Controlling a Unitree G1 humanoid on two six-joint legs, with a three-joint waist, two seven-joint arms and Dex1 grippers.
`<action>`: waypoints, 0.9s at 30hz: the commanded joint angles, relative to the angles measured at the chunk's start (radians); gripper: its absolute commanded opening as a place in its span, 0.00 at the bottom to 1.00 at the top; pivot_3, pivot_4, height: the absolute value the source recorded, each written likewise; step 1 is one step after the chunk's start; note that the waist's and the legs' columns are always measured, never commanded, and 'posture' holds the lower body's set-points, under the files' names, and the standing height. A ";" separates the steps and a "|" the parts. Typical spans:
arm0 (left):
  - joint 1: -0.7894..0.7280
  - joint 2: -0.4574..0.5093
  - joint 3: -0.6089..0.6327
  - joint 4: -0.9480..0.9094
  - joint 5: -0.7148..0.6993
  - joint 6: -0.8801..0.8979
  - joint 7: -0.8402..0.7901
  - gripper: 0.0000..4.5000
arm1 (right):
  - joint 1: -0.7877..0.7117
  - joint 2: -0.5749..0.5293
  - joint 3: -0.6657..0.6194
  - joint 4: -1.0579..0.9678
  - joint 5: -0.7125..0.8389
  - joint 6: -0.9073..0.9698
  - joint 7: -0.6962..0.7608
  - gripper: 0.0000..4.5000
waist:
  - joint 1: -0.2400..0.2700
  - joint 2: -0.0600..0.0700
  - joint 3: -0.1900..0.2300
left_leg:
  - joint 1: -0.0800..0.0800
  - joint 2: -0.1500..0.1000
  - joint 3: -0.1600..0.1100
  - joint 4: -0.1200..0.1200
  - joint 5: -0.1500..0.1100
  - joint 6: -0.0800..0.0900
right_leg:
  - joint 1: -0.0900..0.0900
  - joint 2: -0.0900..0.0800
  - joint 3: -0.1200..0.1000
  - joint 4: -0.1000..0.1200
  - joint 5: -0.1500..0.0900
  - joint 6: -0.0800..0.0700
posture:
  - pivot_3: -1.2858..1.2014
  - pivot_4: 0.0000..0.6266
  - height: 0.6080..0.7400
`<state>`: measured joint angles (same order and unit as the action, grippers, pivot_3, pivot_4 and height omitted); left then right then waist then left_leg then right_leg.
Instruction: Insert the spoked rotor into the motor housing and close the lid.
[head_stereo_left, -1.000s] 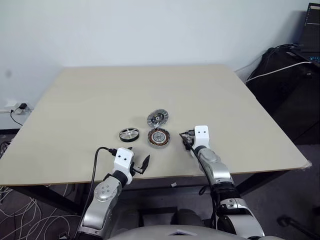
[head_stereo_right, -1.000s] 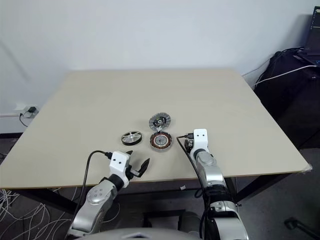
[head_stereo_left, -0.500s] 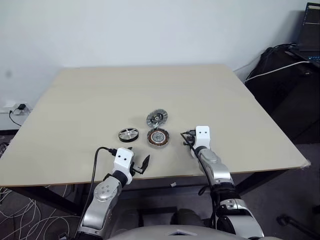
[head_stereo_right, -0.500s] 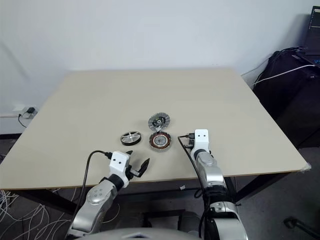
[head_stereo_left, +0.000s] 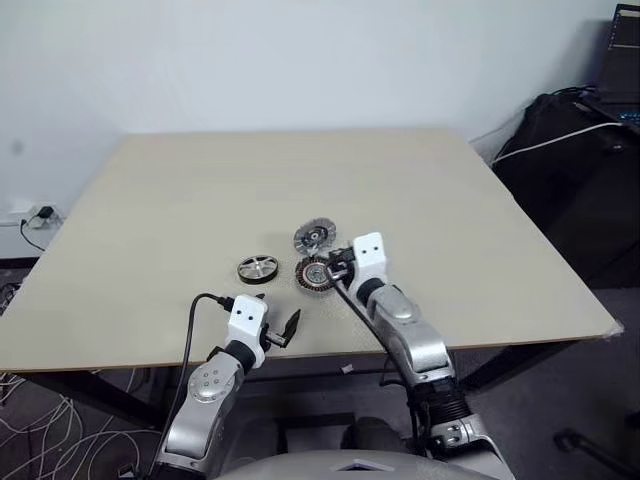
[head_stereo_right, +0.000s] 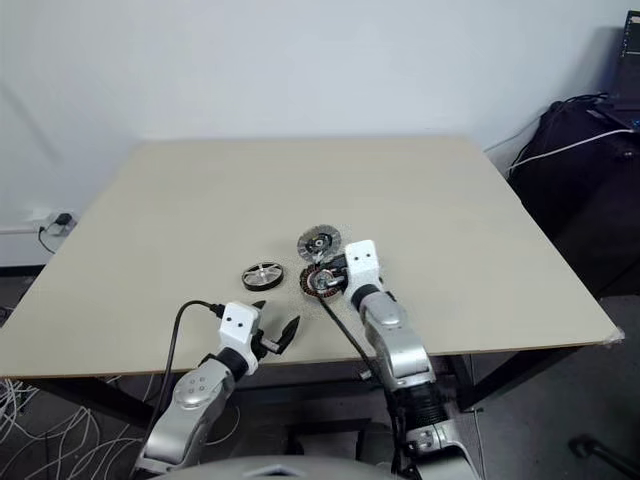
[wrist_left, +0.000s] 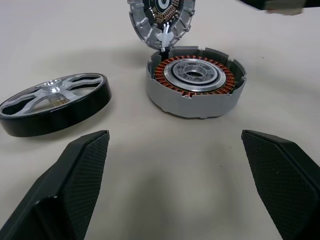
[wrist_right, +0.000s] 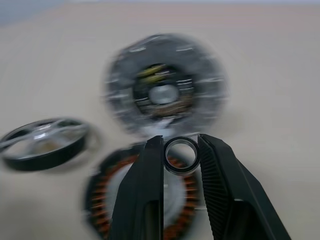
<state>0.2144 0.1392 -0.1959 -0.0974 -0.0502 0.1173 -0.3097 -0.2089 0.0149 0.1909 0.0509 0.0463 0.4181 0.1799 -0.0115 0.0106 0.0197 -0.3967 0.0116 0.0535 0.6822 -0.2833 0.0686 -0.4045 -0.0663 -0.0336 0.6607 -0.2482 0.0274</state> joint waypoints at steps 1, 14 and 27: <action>-0.017 -0.005 -0.001 -0.031 -0.006 -0.023 -0.004 1.00 | -0.017 -0.001 0.050 0.008 -0.034 -0.005 0.014 0.15 | 0.000 0.000 0.000 | 0.000 0.000 0.000 0.000 0.000 0.000 | 0.000 0.000 0.000 0.000 0.000 0.000 | 0.52 0.00 1.00; 0.005 -0.010 0.004 -0.048 -0.005 -0.026 0.011 1.00 | -0.113 0.017 0.056 0.235 -0.063 -0.083 0.022 0.15 | -0.003 0.000 0.000 | -0.001 0.000 0.000 0.000 0.000 0.000 | -0.001 -0.001 0.000 0.000 0.000 0.000 | 0.52 0.00 1.00; 0.006 -0.008 0.003 -0.050 -0.005 -0.028 0.019 1.00 | -0.173 0.022 0.027 0.368 -0.070 -0.132 0.009 0.15 | -0.003 0.000 0.000 | -0.001 -0.001 0.001 0.000 0.000 0.000 | -0.001 -0.001 0.000 0.001 0.000 0.000 | 0.52 0.00 1.00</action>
<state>0.2279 0.1372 -0.1963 -0.0987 -0.0501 0.1160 -0.2918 -0.3532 0.0350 0.2367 0.4252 -0.0251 0.3054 0.1944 -0.0145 0.0104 0.0198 -0.3974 0.0111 0.0541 0.6821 -0.2833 0.0683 -0.4059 -0.0670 -0.0334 0.6614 -0.2479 0.0272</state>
